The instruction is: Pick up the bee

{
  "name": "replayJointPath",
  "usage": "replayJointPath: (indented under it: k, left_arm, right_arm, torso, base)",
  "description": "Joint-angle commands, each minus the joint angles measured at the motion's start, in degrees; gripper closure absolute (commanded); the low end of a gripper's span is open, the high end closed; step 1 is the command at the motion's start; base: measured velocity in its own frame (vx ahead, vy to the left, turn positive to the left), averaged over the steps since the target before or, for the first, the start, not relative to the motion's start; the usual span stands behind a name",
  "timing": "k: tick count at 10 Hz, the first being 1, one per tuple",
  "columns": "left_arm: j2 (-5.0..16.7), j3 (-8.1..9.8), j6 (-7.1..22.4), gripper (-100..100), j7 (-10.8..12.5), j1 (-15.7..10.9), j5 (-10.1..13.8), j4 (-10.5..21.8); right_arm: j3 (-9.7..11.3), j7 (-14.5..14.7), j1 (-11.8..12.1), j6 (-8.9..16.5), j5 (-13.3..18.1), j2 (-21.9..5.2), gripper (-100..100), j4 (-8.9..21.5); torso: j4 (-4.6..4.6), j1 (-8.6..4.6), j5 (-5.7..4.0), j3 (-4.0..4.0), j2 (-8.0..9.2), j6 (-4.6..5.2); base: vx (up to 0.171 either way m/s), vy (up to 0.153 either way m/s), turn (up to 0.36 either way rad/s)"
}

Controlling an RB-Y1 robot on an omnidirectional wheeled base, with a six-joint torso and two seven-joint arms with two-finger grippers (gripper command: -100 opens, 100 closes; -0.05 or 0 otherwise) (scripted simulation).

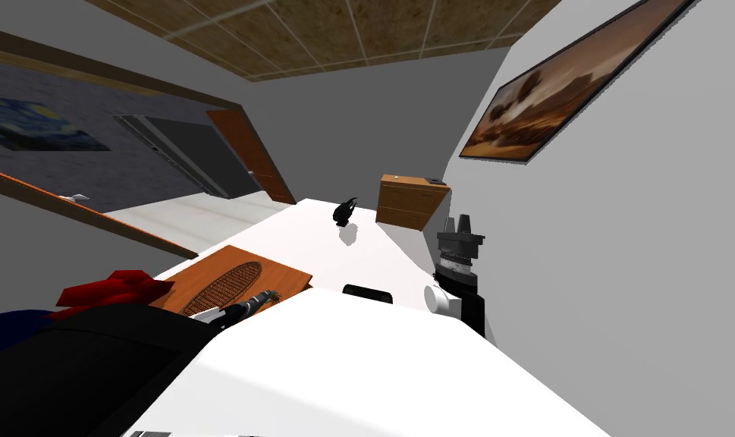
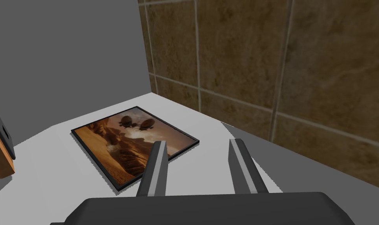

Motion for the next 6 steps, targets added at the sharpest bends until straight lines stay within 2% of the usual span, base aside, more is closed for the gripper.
replayJointPath:
  k: [1,2,4,5,6]
  left_arm:
    - [0.0,0.0,0.0,0,0.0,0.0,0.0,0.0]
    - [1.76,-0.78,-0.46,100,1.04,0.23,0.26,-0.63]
    - [3.67,-1.35,-0.82,100,2.03,0.72,0.61,-1.78]
    - [2.83,-1.05,-0.89,100,1.49,0.56,0.46,-1.08]
    - [2.89,-1.09,-0.91,0,1.58,0.58,0.47,-1.15]
  right_arm:
    - [0.0,0.0,0.0,0.0,0.0,0.0,0,0.0]
    - [0.0,0.0,0.0,0.0,0.0,0.0,0,0.0]
    - [0.0,0.0,0.0,0.0,0.0,0.0,0,0.0]
    - [0.0,0.0,0.0,0.0,0.0,0.01,0,0.0]
    - [0.0,0.0,0.0,0.0,0.0,0.0,0,0.0]
  torso:
    - [0.0,0.0,0.0,0.0,0.0,0.0]
    - [0.0,0.01,0.01,0.0,-0.01,0.0]
    - [-0.02,-0.19,-0.07,0.02,0.07,-0.06]
    - [-0.02,-0.23,-0.05,0.01,0.05,-0.03]
    - [-0.03,-0.14,-0.04,-0.01,0.0,-0.01]
  base:
    - [0.0,0.0,0.0]
    - [-0.016,-0.038,0.031]
    - [-0.017,-0.056,0.039]
    - [-0.005,-0.026,0.01]
    - [-0.002,-0.005,0.0]
